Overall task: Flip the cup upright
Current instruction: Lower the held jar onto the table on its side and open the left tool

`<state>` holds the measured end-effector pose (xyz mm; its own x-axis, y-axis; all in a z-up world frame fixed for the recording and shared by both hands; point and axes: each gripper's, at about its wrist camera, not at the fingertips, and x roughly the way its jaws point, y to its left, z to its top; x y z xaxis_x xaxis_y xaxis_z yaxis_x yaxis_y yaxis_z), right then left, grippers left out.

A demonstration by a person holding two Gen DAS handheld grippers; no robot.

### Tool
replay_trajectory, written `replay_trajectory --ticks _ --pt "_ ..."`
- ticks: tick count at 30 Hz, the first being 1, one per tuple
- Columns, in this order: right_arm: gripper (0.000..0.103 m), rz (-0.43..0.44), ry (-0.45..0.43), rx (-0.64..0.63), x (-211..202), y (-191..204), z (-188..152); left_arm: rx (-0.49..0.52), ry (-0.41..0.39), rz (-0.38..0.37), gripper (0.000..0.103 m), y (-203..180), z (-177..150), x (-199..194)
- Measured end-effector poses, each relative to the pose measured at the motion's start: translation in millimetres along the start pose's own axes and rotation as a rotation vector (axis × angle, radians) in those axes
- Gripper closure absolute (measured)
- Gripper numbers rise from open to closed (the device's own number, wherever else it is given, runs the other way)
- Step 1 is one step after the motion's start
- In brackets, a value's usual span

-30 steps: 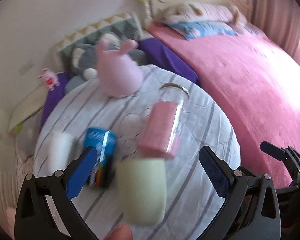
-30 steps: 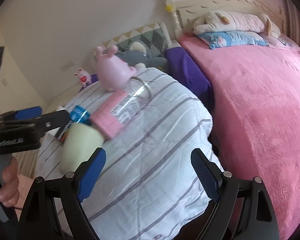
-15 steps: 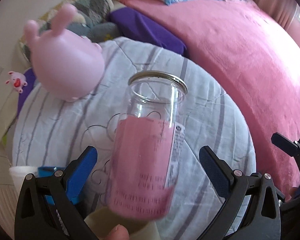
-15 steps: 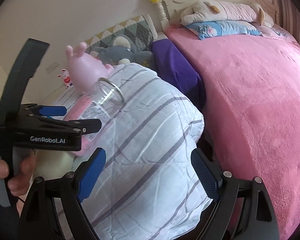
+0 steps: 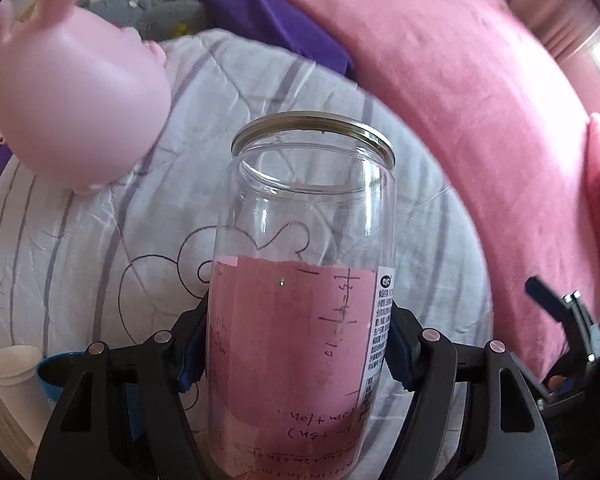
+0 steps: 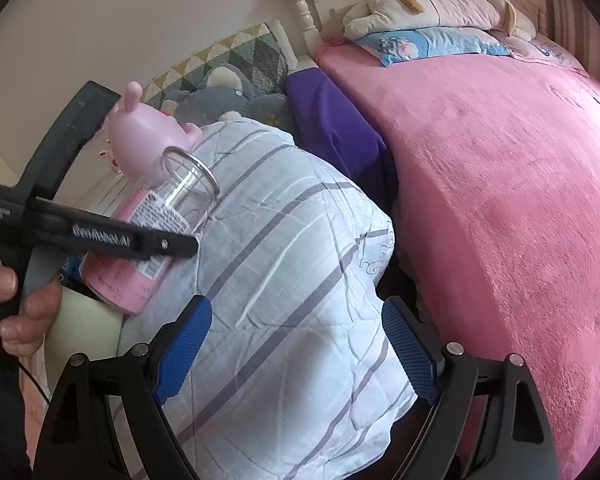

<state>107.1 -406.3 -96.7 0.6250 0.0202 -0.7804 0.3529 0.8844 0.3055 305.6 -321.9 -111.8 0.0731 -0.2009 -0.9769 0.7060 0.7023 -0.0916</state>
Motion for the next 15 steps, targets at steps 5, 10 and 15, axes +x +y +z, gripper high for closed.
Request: replay_trajectory --ticks 5,10,15 --pt "0.015 -0.01 -0.019 -0.004 -15.9 3.5 -4.1 0.009 -0.1 -0.01 0.031 -10.3 -21.0 -47.2" --pt "0.015 -0.005 -0.06 -0.027 -44.7 17.9 -10.1 -0.018 -0.184 -0.009 0.031 -10.0 -60.2 -99.3" --pt "0.015 0.027 -0.1 -0.073 -75.1 42.0 -26.0 -0.093 -0.249 0.016 0.031 11.4 -129.4 -146.4"
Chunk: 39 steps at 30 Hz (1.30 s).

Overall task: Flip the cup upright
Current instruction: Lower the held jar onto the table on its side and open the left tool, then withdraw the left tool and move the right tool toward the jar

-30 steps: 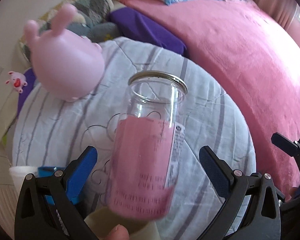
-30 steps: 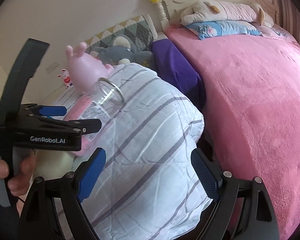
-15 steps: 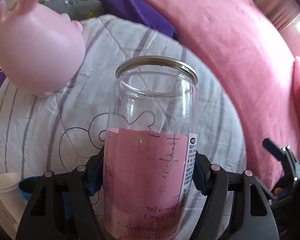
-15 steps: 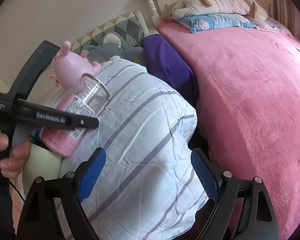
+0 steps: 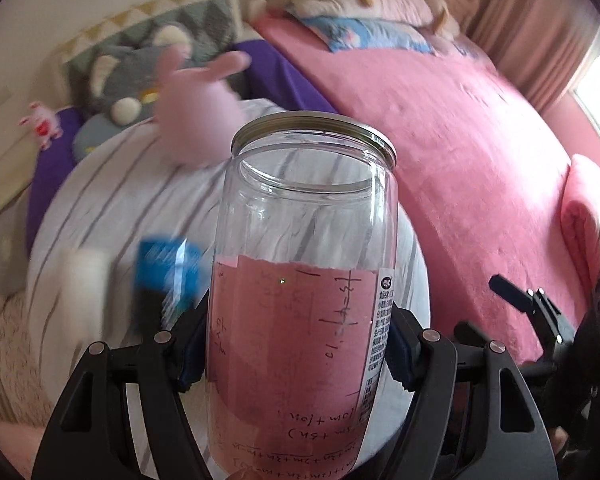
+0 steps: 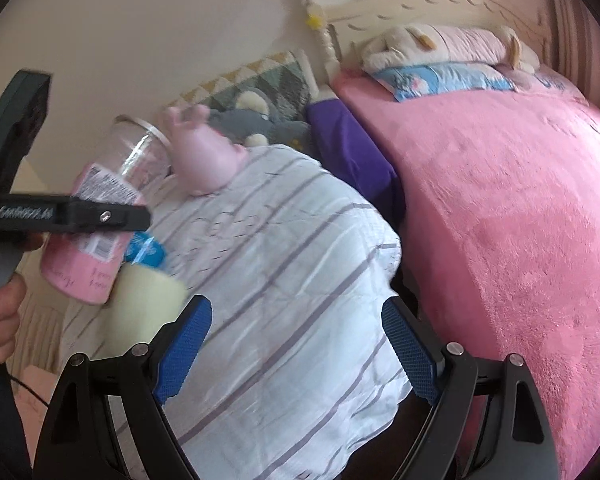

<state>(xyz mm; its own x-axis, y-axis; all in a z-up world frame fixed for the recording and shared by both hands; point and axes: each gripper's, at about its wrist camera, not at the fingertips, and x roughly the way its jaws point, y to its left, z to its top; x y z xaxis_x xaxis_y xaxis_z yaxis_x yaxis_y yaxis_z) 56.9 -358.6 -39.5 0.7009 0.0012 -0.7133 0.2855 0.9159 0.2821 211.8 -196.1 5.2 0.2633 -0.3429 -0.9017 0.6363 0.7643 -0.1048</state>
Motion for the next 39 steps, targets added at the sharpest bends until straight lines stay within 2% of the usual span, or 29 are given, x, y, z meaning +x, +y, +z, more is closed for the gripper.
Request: replay_trajectory --ticks 2,7,12,18,20,21,22,24,30,39 --pt "0.015 0.01 -0.01 -0.016 -9.5 10.8 -7.4 -0.028 -0.019 0.014 0.031 8.9 -25.8 -19.3" --pt "0.015 0.035 -0.016 -0.048 -27.1 40.6 -27.5 -0.127 -0.036 0.029 0.031 40.1 -83.6 -34.6" --pt "0.015 0.052 0.015 -0.101 -32.3 70.8 -47.9 -0.249 0.027 0.037 0.031 67.9 -132.1 0.6" --pt "0.015 0.052 0.053 -0.172 -35.6 98.2 -67.3 -0.354 0.06 0.091 0.03 98.1 -157.8 57.1" --pt "0.015 0.046 0.06 -0.189 -38.2 103.0 -71.3 -0.365 0.046 0.108 0.025 103.2 -158.4 62.3" --pt "0.015 0.044 0.062 -0.193 -39.4 104.9 -73.6 -0.369 0.044 0.122 0.018 103.9 -161.1 61.6" --pt "0.015 0.041 0.064 -0.195 -40.0 105.8 -74.6 -0.376 0.045 0.153 0.011 103.9 -161.3 59.1" --pt "0.015 0.035 0.064 -0.2 -42.4 110.1 -79.2 -0.357 0.024 0.177 0.007 100.9 -159.9 48.6" --pt "0.015 0.047 0.046 -0.219 -48.4 124.0 -79.0 -0.326 -0.061 0.218 0.005 95.1 -167.9 10.2" --pt "0.015 0.098 0.011 -0.248 -68.2 143.7 -86.2 -0.377 -0.225 0.26 0.002 89.8 -214.3 -74.9"
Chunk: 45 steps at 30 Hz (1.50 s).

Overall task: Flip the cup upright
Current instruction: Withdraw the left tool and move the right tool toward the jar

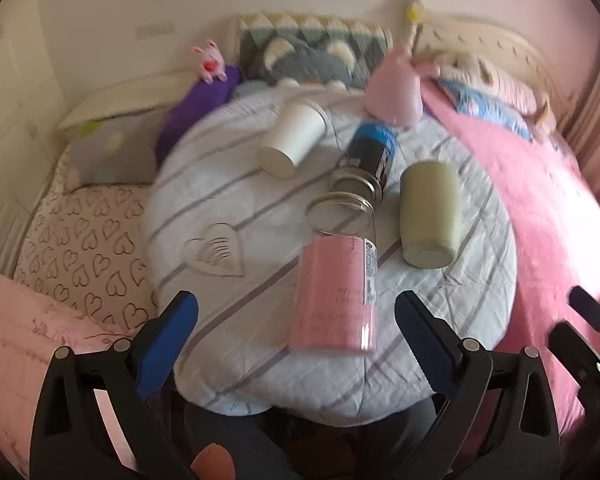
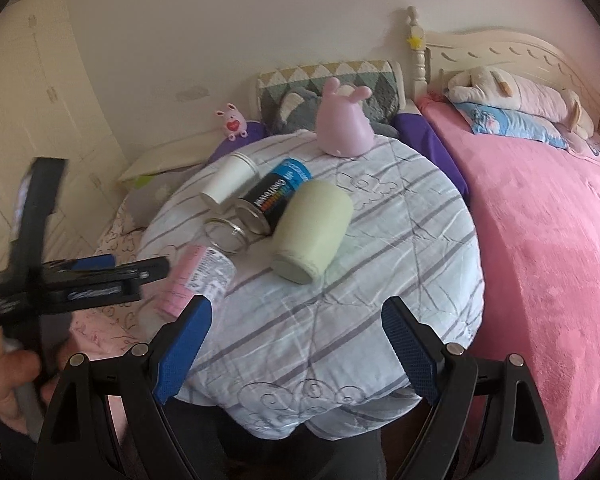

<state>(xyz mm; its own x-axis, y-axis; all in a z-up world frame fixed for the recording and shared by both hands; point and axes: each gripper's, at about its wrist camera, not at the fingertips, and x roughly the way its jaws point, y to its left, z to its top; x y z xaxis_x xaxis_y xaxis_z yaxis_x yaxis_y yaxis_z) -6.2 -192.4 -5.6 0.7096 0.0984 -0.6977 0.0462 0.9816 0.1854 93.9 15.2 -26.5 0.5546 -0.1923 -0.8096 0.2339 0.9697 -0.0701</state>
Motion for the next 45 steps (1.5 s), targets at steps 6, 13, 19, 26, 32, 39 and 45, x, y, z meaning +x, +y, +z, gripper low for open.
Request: replay_trajectory --ticks 6,13,19,26,32,39,45 --pt "0.015 0.042 -0.021 -0.042 -8.0 23.8 0.4 -0.056 -0.097 0.085 0.002 11.9 -31.9 -51.0" --pt "0.015 0.071 -0.019 -0.076 -10.7 54.2 -3.3 -0.083 -0.186 0.236 0.002 15.4 -68.1 -85.4" --pt "0.015 0.087 -0.009 -0.106 -11.6 74.8 -8.2 -0.152 -0.207 0.255 0.002 33.6 -86.2 -99.6" --pt "0.015 0.093 -0.005 -0.13 -12.6 87.4 -8.3 -0.177 -0.204 0.266 0.002 43.5 -97.0 -105.8" --pt "0.015 0.097 0.007 -0.151 -8.3 99.7 -7.8 -0.189 -0.208 0.274 0.002 51.0 -100.0 -108.3" --pt "0.015 0.09 0.033 -0.159 2.1 111.0 -6.2 -0.201 -0.214 0.279 0.002 61.7 -98.5 -107.1" --pt "0.015 0.079 0.053 -0.154 12.8 117.9 -3.2 -0.209 -0.214 0.284 0.002 73.8 -96.1 -100.8"
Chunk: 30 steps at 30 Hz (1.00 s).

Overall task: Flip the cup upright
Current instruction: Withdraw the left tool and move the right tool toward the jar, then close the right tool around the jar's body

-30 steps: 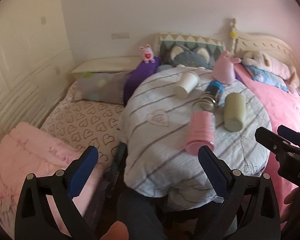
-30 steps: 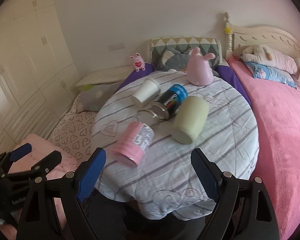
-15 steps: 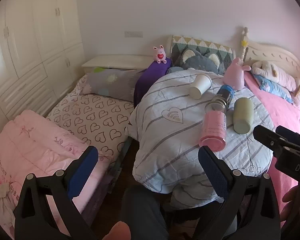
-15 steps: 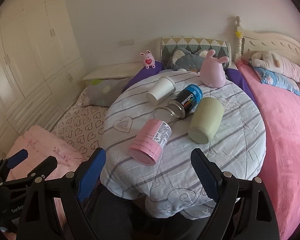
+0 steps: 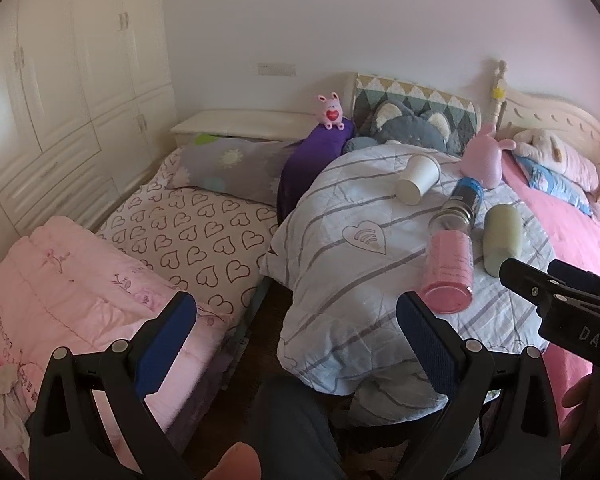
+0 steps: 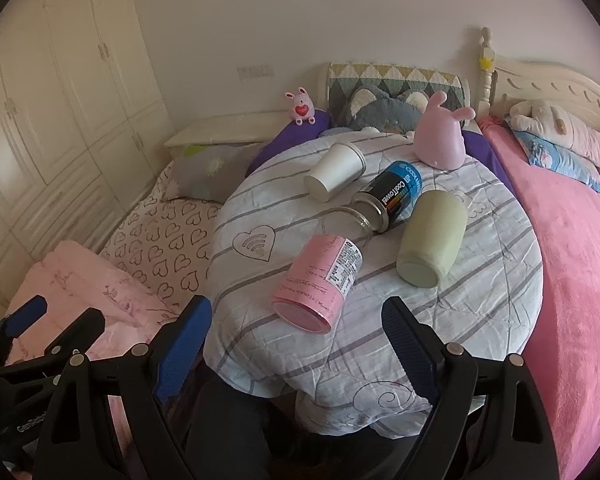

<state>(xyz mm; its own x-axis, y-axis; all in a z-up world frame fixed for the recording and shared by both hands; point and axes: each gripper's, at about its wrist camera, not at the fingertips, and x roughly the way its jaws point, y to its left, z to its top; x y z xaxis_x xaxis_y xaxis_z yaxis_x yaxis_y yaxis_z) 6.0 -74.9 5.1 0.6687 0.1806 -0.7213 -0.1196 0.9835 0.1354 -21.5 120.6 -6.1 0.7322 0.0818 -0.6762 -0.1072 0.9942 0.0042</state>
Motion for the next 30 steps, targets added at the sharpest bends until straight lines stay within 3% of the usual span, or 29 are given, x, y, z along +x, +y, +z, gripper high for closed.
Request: replay_trajectory --ticks 7,16,30 --pt "0.015 -0.013 0.09 0.071 41.7 -0.1 14.8 0.018 0.011 0.021 0.001 12.6 10.4 24.4" --pt "0.015 -0.099 0.229 0.19 114.1 -11.2 31.3 0.035 0.062 -0.001 0.001 24.7 36.8 86.2" --pt "0.015 -0.173 0.376 0.268 182.1 -33.5 40.8 0.09 0.164 -0.062 0.001 -4.3 64.4 186.0"
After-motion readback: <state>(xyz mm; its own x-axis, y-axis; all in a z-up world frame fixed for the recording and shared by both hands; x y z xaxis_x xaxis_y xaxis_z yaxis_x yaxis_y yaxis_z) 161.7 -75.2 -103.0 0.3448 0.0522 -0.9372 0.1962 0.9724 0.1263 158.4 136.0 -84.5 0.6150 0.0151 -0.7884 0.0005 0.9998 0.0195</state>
